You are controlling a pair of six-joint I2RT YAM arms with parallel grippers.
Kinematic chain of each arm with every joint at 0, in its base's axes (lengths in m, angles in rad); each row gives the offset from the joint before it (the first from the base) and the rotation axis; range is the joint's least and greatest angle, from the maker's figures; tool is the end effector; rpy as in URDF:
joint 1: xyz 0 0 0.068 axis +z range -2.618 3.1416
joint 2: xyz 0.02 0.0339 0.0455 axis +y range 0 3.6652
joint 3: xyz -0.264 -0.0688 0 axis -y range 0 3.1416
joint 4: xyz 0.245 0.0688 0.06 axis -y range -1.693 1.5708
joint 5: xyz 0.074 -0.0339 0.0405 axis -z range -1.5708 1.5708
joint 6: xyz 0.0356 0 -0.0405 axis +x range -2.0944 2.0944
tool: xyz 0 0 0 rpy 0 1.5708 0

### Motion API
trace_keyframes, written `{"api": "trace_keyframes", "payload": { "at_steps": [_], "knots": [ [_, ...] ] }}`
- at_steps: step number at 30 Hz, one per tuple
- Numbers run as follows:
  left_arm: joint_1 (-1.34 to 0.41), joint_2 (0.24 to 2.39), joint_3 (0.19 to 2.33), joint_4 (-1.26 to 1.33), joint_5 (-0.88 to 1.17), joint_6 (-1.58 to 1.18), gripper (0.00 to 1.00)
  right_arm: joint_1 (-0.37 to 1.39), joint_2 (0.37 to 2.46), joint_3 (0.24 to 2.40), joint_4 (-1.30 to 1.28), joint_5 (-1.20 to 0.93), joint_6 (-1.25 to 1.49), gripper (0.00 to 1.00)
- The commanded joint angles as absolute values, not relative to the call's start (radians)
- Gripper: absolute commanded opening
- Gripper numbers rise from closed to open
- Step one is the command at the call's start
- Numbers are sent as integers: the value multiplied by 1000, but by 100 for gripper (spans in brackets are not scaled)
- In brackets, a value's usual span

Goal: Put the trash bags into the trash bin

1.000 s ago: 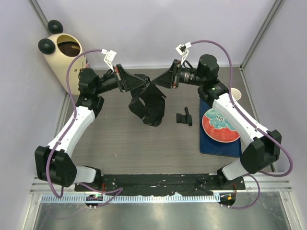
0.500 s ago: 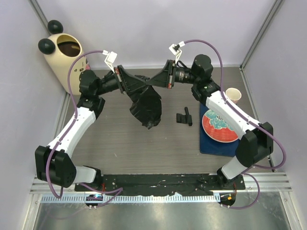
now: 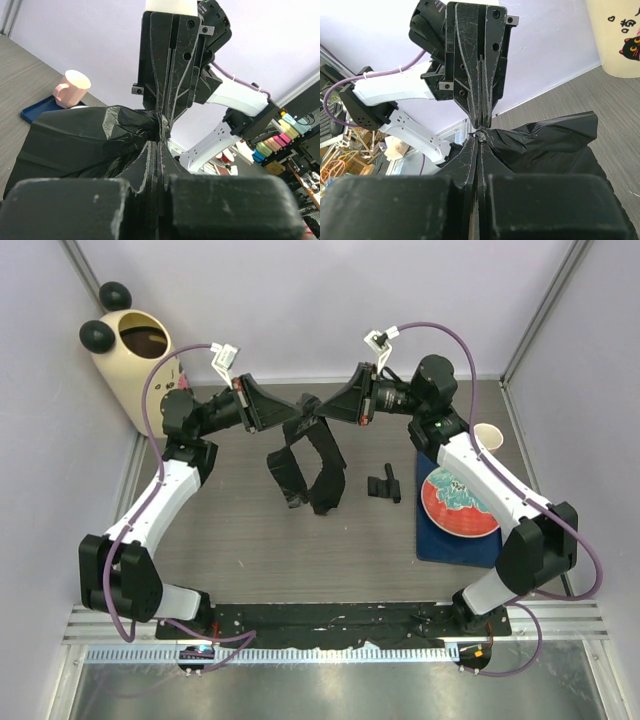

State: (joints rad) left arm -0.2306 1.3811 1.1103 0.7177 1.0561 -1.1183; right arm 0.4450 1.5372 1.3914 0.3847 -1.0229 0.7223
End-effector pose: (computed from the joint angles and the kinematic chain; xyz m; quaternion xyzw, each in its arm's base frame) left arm 0.2897 -0.0999 0.4046 0.1874 0.5988 -0.6661 0.4033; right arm 0.3048 0.1790 0.4230 -0.3067 0.5868 0.6302 0.4056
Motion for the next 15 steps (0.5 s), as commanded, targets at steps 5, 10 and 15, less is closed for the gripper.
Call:
{"api": "trace_keyframes", "payload": {
  "at_steps": [5, 10, 15],
  "knots": [
    [-253, 1384, 1186, 721, 1094, -1091, 23, 449, 1489, 1402, 422, -1029, 672, 1],
    [-278, 1367, 1195, 625, 1092, -1002, 38, 466, 1493, 1414, 390, -1031, 640, 1],
    [-296, 1361, 1204, 535, 1085, -927, 30, 474, 1493, 1424, 390, -1040, 634, 1]
  ]
}}
